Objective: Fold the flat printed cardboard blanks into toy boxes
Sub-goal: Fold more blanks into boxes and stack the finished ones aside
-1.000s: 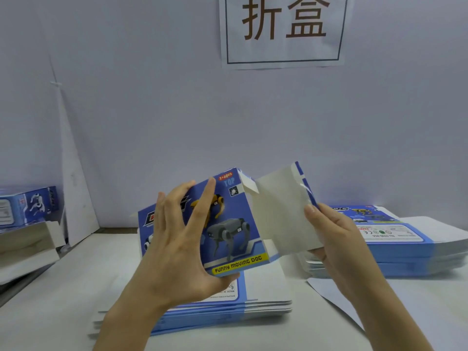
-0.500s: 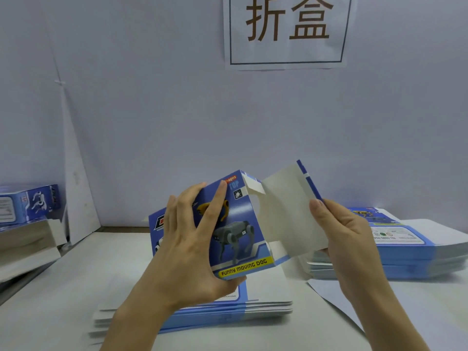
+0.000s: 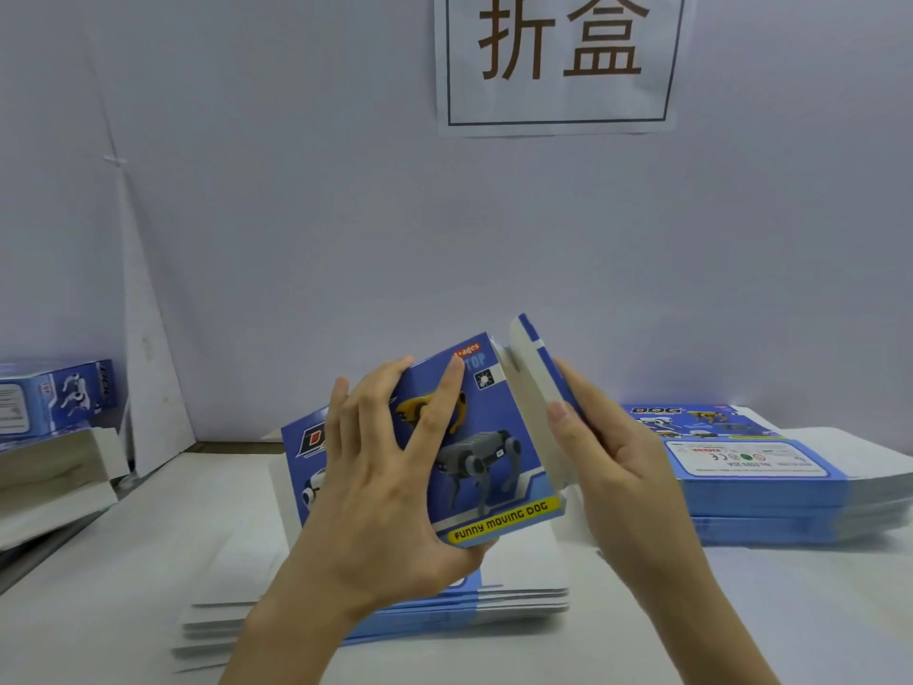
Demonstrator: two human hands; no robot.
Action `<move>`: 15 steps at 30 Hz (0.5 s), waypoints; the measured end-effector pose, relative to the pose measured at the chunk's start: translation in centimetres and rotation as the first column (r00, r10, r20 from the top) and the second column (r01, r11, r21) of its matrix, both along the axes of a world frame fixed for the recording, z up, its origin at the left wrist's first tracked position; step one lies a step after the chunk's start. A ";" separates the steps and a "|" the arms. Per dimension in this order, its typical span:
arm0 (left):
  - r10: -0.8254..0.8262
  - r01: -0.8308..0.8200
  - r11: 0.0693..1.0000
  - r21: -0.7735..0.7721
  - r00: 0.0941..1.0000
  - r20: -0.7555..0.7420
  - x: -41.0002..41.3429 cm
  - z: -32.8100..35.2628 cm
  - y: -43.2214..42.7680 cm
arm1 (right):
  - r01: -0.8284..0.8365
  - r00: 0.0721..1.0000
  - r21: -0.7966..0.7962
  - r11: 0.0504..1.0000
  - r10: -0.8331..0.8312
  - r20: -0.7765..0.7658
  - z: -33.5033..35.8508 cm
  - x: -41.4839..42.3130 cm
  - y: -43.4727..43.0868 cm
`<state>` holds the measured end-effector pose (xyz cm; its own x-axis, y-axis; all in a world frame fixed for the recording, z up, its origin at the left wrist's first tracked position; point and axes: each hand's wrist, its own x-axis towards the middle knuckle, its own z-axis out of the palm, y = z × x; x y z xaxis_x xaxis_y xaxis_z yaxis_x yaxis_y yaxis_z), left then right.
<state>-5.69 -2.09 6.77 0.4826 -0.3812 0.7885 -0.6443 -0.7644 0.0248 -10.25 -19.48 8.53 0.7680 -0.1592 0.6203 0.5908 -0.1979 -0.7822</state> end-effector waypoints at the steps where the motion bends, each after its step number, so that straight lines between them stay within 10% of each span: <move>1: 0.007 -0.007 1.000 -0.001 1.000 0.006 0.0 0.0 0.0 | -0.002 1.000 -0.011 1.000 0.002 -0.003 -0.1 0.0 0.1; 15: -0.010 0.009 0.999 -0.043 1.000 -0.028 -0.6 0.2 -0.3 | 0.001 1.000 -0.175 0.985 -0.003 -0.012 -0.4 -0.3 0.2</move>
<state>-6.25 -2.35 6.93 0.5014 -0.3520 0.7904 -0.6499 -0.7563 0.0754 -10.58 -19.25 8.12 0.7752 -0.0510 0.6297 0.5811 -0.3334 -0.7424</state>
